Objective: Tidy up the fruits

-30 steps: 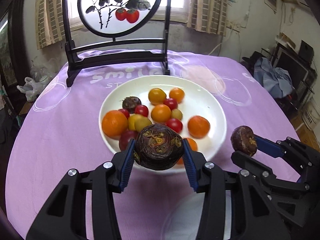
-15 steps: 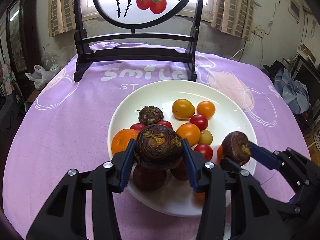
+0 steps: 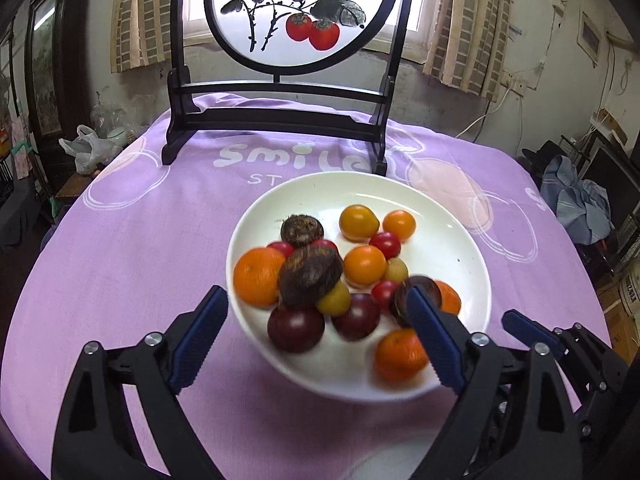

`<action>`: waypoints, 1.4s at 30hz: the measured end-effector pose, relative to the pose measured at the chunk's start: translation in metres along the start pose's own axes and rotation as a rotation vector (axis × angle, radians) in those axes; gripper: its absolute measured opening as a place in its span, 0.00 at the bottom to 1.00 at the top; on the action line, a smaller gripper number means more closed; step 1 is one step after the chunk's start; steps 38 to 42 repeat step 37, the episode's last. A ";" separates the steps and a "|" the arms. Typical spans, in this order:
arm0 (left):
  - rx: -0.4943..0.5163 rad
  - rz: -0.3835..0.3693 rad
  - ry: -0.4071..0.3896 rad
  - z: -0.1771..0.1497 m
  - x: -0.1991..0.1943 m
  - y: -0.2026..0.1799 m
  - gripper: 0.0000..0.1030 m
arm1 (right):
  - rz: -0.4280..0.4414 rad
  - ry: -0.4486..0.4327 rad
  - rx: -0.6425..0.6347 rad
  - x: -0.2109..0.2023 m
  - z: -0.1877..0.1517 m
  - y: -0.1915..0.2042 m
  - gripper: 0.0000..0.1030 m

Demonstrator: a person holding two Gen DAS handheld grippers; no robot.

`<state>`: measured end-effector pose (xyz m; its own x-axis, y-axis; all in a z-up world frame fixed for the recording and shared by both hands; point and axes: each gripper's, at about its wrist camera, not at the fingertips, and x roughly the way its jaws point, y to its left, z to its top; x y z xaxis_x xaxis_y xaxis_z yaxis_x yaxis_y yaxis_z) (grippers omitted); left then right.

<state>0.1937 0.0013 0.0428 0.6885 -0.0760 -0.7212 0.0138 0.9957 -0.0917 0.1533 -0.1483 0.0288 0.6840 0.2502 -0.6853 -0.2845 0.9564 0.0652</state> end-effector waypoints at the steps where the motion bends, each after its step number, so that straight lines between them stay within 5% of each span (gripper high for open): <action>1: 0.002 -0.001 0.006 -0.006 -0.004 0.000 0.90 | -0.002 0.006 0.001 -0.005 -0.006 -0.001 0.61; 8: 0.009 0.001 0.028 -0.056 -0.029 -0.003 0.95 | -0.042 0.112 0.034 -0.026 -0.056 -0.005 0.70; 17: 0.061 0.017 0.044 -0.104 -0.054 -0.011 0.95 | -0.081 0.072 0.065 -0.057 -0.090 0.000 0.74; 42: 0.079 0.044 0.089 -0.136 -0.039 -0.001 0.95 | -0.086 0.113 0.097 -0.055 -0.117 -0.005 0.75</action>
